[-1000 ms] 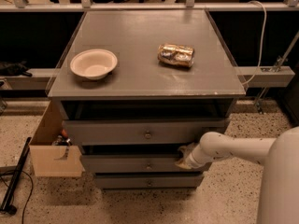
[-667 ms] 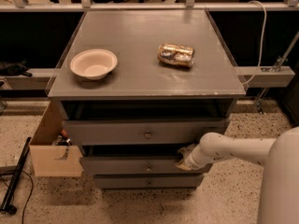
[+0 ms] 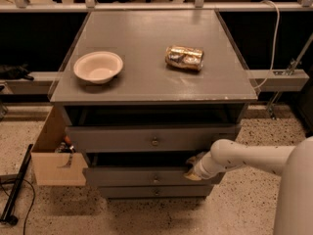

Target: Open middle drawer

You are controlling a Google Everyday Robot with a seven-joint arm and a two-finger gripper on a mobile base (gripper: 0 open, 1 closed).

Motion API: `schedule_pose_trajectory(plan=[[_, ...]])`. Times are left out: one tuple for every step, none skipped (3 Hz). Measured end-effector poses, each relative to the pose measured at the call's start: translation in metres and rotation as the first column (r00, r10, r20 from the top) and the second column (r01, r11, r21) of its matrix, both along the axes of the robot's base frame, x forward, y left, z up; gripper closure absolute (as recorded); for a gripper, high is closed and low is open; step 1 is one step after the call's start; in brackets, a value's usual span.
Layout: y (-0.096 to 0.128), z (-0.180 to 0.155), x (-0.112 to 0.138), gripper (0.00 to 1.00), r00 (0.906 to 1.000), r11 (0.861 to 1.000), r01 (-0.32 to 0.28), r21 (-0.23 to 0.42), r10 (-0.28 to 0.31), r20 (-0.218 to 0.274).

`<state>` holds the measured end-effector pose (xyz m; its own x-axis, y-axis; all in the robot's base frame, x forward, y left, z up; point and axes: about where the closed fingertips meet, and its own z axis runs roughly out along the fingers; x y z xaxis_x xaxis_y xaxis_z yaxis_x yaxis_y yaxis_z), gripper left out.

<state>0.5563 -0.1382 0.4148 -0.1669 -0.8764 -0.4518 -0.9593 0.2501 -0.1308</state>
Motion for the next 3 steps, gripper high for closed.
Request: schedule_pose_trajectory(plan=[[0.0, 0.0001, 0.0, 1.0, 1.0, 1.0, 0.0, 0.0, 0.0, 0.0], [0.0, 0.0001, 0.0, 0.73, 1.0, 1.0, 0.0, 0.0, 0.0, 0.0], [0.0001, 0.0, 0.0, 0.5, 1.0, 1.0, 0.0, 0.0, 0.0, 0.0]])
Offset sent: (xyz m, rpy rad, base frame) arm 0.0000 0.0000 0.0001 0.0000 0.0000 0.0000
